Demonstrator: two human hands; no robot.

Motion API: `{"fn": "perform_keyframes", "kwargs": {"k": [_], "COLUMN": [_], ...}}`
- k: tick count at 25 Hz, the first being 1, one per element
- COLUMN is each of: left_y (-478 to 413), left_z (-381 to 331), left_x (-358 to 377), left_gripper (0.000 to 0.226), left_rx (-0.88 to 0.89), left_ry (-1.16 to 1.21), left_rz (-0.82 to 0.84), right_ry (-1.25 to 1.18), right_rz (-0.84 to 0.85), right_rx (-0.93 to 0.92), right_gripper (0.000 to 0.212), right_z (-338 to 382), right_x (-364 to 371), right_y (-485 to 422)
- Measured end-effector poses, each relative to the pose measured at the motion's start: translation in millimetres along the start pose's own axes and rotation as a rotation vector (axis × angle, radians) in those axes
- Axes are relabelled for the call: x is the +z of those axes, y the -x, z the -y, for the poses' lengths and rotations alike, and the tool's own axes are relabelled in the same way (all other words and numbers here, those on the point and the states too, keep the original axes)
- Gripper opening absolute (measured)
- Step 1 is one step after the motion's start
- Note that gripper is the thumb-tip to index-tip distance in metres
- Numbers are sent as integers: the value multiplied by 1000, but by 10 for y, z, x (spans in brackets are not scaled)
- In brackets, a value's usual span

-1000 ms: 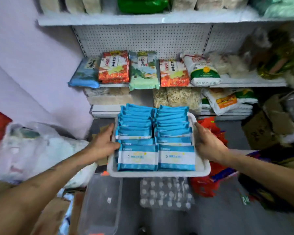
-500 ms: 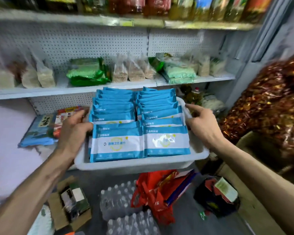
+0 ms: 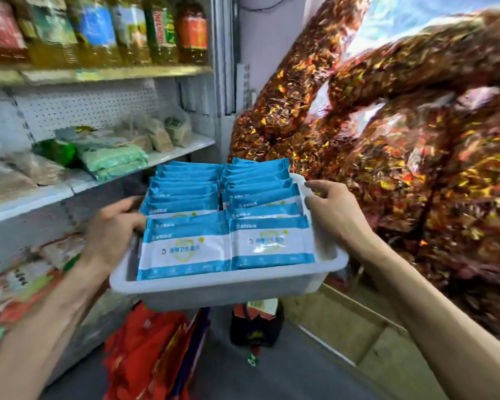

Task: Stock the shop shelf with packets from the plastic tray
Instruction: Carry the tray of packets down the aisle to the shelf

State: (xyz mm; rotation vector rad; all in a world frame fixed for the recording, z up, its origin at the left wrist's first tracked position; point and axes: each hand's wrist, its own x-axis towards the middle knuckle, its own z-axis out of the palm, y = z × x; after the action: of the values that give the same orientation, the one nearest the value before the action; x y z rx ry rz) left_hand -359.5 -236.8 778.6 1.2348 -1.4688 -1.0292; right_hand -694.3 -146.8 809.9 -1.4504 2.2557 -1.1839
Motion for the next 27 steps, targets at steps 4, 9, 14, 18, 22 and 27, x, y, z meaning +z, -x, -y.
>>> {"fn": "perform_keyframes", "kwargs": {"k": [4,9,14,18,22,27], "left_y": [-235,-349,240,1153,2113,3633], "left_z": [-244,-362,-666,-954,-1110,-1409], "left_x": [958,2101,3122,3869,4281,4669], "left_gripper": [65,57,42,52,52,50], "left_rx": [66,174,231,225,182,230], "left_ry": [24,65,77,179,190,208], "left_rz": [237,573,874,1144,1387,1663], "right_ry": [188,376,489,545,535,591], "right_rz": [-147,-326,-531,-762,-920,-1112], "right_rx": [97,302,586,882,1072,1235], "right_gripper": [50,49,39,32,29,23], "right_z": [-583,-1098,-1358,-1324,-1221,-1193], "right_x": [-626,-1347,-1913,-2301,-2566,-2949], "right_y": [113,721,1794,2926,3949,5348]}}
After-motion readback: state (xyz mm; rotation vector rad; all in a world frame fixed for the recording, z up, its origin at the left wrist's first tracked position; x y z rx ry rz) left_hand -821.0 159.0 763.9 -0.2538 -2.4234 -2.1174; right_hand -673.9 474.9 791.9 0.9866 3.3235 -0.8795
